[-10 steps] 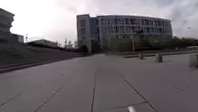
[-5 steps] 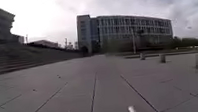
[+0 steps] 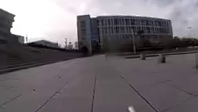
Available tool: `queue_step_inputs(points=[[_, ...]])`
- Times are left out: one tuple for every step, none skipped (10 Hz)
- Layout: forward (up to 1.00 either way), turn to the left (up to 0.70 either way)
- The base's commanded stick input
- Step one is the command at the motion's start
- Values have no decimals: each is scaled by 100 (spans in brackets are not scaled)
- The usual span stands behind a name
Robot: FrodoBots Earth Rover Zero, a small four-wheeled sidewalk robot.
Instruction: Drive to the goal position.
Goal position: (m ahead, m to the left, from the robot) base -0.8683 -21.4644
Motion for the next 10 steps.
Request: queue_step_inputs(points=[[0,-45],[0,-45],[0,-45],[0,-45],[0,-45],[0,-45],[0,-45],[0,-45],[0,-45],[0,-45]])
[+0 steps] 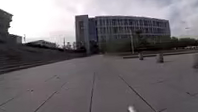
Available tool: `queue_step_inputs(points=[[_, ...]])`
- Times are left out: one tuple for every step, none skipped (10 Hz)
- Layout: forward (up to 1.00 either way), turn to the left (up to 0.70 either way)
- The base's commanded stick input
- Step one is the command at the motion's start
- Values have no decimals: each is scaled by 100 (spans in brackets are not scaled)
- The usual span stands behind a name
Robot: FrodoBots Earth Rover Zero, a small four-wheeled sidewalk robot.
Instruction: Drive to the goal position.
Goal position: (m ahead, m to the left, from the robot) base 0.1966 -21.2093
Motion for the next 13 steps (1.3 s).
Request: queue_step_inputs(points=[[0,-45],[0,-45],[0,-45],[0,-45],[0,-45],[0,-45],[0,-45],[0,-45],[0,-45],[0,-45],[0,-45],[0,-45],[0,-45]])
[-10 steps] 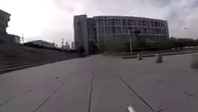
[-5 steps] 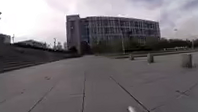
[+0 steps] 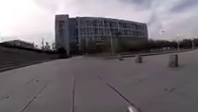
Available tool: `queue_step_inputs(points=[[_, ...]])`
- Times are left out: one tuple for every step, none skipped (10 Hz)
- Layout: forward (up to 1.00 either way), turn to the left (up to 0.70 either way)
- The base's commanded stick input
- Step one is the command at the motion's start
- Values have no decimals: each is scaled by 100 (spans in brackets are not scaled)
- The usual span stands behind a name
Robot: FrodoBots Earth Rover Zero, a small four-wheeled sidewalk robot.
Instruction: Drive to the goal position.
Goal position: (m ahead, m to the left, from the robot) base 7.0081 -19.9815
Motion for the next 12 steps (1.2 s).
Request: queue_step_inputs(points=[[0,-45],[0,-45],[0,-45],[0,-45],[0,-45],[0,-45],[0,-45],[0,-45],[0,-45],[0,-45],[0,-45],[0,-45]])
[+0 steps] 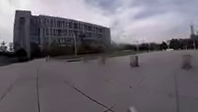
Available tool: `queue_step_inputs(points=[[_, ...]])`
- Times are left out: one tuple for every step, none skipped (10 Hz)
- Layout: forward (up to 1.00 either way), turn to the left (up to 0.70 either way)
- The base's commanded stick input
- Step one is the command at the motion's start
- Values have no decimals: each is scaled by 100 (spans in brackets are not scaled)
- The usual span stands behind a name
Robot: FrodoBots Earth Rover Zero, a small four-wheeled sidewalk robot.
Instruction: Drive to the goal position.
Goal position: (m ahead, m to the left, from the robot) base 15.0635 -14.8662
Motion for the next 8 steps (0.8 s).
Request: queue_step_inputs(points=[[0,-45],[0,-45],[0,-45],[0,-45],[0,-45],[0,-45],[0,-45],[0,-45]])
